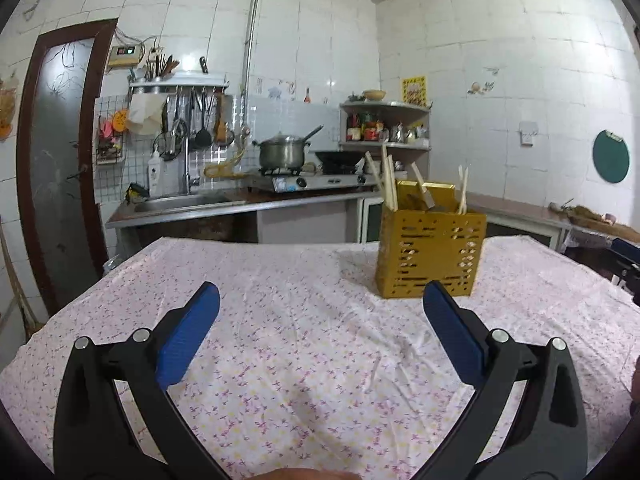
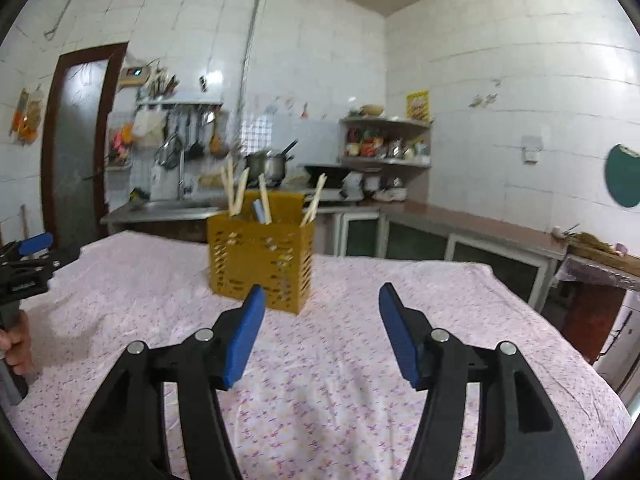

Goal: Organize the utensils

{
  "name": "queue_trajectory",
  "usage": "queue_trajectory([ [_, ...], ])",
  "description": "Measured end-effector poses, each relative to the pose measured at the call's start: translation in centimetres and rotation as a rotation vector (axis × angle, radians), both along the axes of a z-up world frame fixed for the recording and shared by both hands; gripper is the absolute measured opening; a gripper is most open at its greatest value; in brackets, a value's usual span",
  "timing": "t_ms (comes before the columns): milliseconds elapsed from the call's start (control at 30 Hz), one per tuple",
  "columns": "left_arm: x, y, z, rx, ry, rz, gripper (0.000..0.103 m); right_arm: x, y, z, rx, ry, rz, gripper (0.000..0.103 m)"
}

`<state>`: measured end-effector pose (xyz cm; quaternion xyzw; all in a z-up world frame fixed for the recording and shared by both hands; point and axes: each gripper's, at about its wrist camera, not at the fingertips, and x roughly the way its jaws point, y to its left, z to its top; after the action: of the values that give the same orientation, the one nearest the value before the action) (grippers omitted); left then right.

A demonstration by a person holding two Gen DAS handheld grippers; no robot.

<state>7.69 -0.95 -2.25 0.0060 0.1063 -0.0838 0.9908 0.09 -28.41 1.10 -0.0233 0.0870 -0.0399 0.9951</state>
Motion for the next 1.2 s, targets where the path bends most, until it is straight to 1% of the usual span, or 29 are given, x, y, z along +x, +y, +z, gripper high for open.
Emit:
queue_trajectory([
  [100, -0.6, -0.6, -0.1, 0.016, -0.033, 0.002, 0.098, -0.1, 0.0, -0.2, -0.002, -0.025, -0.007, 0.059],
  [200, -1.0, -0.7, -0.2, 0.021, -0.055, 0.007, 0.098, 0.5, 0.2, -0.6, -0.015, -0.006, -0.001, 0.059],
  [400, -0.7, -0.5, -0.1, 0.002, -0.042, 0.035, 0.098, 0.9, 1.2, -0.9, -0.048, 0.02, 0.031, 0.063],
  [600, -0.6, -0.5, -0.2, 0.007, -0.032, 0.029, 0.098, 1.1, 0.4, -0.9, -0.015, 0.036, 0.018, 0.063],
  [667, -0.5, -0.9, -0.2, 0.016, -0.026, 0.0, 0.098, 1.2, 0.2, -1.0, -0.006, 0.04, 0.014, 0.063],
  [800, -0.9, -1.3, -0.1, 0.033, -0.044, 0.0, 0.098, 1.3, 0.0, -0.9, 0.003, 0.042, 0.016, 0.064],
  [1033, -0.9, -1.1, -0.2, 0.019, -0.036, 0.007, 0.098, 1.6, -0.5, -1.1, 0.034, 0.058, 0.011, 0.064],
  [1200, -1.0, -1.0, -0.2, 0.023, -0.037, 0.006, 0.098, 1.8, -1.0, -1.2, 0.059, 0.063, 0.007, 0.064],
])
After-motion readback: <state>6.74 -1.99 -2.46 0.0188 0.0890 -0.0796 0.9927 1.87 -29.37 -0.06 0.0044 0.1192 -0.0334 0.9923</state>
